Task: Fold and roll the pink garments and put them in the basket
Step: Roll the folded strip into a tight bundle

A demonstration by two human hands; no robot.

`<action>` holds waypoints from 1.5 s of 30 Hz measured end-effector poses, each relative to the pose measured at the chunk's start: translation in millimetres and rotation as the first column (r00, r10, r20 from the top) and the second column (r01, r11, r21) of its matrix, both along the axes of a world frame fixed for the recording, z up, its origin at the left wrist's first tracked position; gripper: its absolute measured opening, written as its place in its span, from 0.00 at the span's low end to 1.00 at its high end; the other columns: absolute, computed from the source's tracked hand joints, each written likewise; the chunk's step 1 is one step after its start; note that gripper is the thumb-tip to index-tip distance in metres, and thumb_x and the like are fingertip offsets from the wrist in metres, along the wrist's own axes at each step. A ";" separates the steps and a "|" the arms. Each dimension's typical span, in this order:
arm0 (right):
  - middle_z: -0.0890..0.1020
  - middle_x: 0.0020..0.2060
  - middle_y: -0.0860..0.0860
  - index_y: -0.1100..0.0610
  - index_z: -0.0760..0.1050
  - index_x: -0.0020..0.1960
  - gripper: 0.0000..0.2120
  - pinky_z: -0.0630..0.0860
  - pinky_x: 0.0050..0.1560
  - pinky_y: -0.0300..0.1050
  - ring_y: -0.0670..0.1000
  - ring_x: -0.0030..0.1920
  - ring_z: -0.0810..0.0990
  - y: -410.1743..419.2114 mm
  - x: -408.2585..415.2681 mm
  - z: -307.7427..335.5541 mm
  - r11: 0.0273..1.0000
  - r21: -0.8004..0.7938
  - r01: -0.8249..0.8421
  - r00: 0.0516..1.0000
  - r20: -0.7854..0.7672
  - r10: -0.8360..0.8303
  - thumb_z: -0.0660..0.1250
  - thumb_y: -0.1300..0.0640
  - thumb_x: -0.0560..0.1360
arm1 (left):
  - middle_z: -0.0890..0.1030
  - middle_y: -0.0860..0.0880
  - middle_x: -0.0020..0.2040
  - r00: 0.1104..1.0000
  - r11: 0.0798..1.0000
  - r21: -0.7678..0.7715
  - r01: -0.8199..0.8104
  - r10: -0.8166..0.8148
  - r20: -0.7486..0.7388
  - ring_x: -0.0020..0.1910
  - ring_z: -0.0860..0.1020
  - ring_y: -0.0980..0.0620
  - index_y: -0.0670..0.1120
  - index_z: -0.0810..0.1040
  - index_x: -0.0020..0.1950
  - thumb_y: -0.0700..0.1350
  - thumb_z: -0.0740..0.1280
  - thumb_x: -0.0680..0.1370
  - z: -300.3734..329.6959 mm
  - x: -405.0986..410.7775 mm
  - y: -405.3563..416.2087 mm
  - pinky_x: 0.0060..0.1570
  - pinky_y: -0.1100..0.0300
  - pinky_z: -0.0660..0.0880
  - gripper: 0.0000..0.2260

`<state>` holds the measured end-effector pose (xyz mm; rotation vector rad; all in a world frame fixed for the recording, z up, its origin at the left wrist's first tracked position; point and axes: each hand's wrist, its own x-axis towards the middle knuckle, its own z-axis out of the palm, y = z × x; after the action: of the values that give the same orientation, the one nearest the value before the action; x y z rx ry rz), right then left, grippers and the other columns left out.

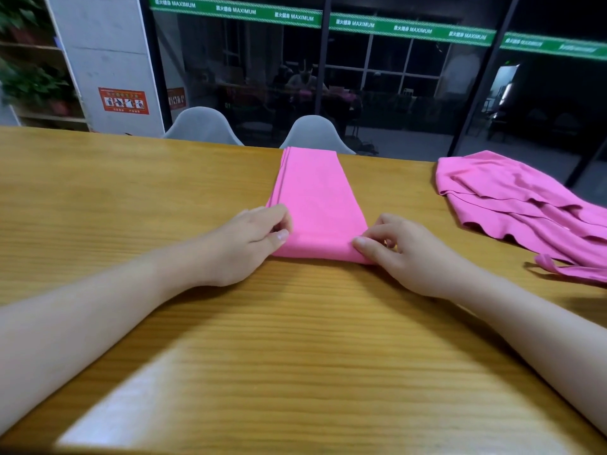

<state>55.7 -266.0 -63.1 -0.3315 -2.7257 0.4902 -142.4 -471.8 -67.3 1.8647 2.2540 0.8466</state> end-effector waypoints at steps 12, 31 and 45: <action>0.75 0.50 0.42 0.47 0.81 0.46 0.14 0.69 0.54 0.48 0.47 0.51 0.74 -4.8 17.9 3.2 0.940 0.341 0.030 0.990 -0.137 0.018 0.70 0.37 0.73 | 0.76 0.49 0.45 0.994 0.994 0.007 -0.112 0.112 -0.016 0.49 0.72 0.50 0.47 0.73 0.49 0.44 0.54 0.87 -8.0 -6.0 21.5 0.66 0.50 0.63 0.11; 0.78 0.41 0.43 0.49 0.76 0.49 0.05 0.70 0.46 0.43 0.43 0.44 0.76 8.8 -12.9 -9.9 0.998 -0.014 0.056 0.979 -0.193 -0.058 0.66 0.48 0.81 | 0.75 0.58 0.49 0.981 0.993 0.100 -0.060 0.077 -0.176 0.53 0.70 0.58 0.53 0.79 0.52 0.56 0.64 0.82 -0.3 -20.1 12.2 0.57 0.57 0.64 0.09; 0.75 0.49 0.46 0.39 0.78 0.46 0.13 0.72 0.61 0.57 0.49 0.54 0.75 12.3 -11.9 -3.3 0.996 0.089 0.011 0.999 -0.048 -0.007 0.58 0.35 0.79 | 0.69 0.45 0.36 0.993 0.995 0.019 -0.094 0.093 0.073 0.36 0.68 0.44 0.36 0.67 0.41 0.60 0.52 0.82 4.7 -13.6 19.0 0.45 0.40 0.69 0.27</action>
<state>43.8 -253.7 -66.4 -0.3046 -2.6885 0.3675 -156.1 -452.8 -62.5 1.7199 2.3128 0.9413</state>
